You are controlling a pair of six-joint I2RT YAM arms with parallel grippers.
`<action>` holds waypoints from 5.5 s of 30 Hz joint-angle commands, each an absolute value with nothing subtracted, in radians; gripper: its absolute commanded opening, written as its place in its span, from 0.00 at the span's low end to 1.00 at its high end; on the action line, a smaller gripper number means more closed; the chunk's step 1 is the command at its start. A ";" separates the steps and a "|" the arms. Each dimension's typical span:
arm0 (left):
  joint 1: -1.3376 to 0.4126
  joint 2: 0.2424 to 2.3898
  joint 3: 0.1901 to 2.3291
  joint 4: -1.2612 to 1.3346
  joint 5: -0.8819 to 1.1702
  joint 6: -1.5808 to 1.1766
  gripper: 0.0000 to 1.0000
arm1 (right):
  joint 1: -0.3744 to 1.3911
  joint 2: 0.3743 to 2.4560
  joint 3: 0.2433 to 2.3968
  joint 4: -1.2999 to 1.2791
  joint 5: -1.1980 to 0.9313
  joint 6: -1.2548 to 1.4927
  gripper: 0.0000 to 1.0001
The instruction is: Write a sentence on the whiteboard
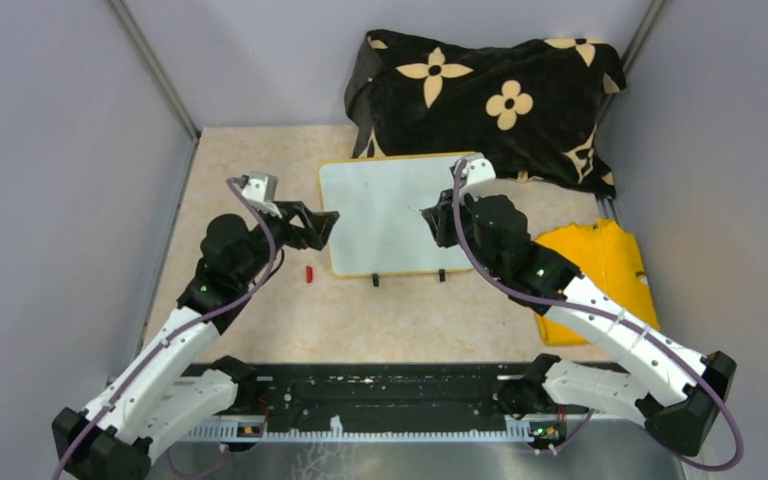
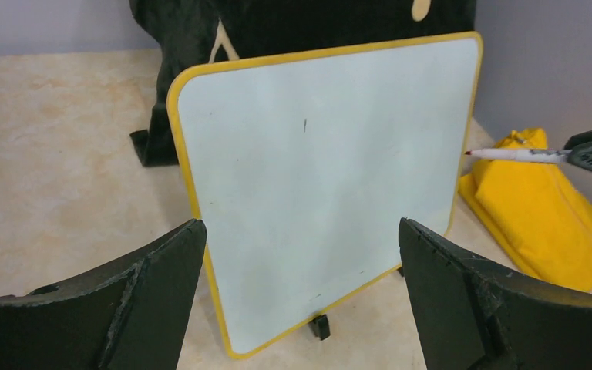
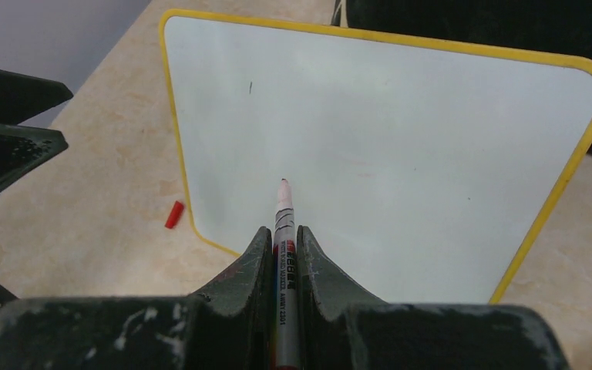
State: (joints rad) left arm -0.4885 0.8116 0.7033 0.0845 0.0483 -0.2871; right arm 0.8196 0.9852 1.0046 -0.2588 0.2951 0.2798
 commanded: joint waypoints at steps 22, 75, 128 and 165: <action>-0.492 0.884 0.615 0.188 -0.218 -0.394 0.99 | 0.975 1.040 0.960 -0.098 0.583 0.296 0.00; -0.108 1.054 0.795 0.023 0.148 -0.570 0.99 | 0.991 0.870 0.766 0.085 0.343 0.235 0.00; 0.134 1.532 0.572 1.029 1.052 -0.809 0.99 | 0.991 0.856 0.765 0.054 0.353 0.240 0.00; 0.055 1.578 0.560 1.044 1.100 -0.653 0.86 | 0.991 0.857 0.748 0.045 0.359 0.268 0.00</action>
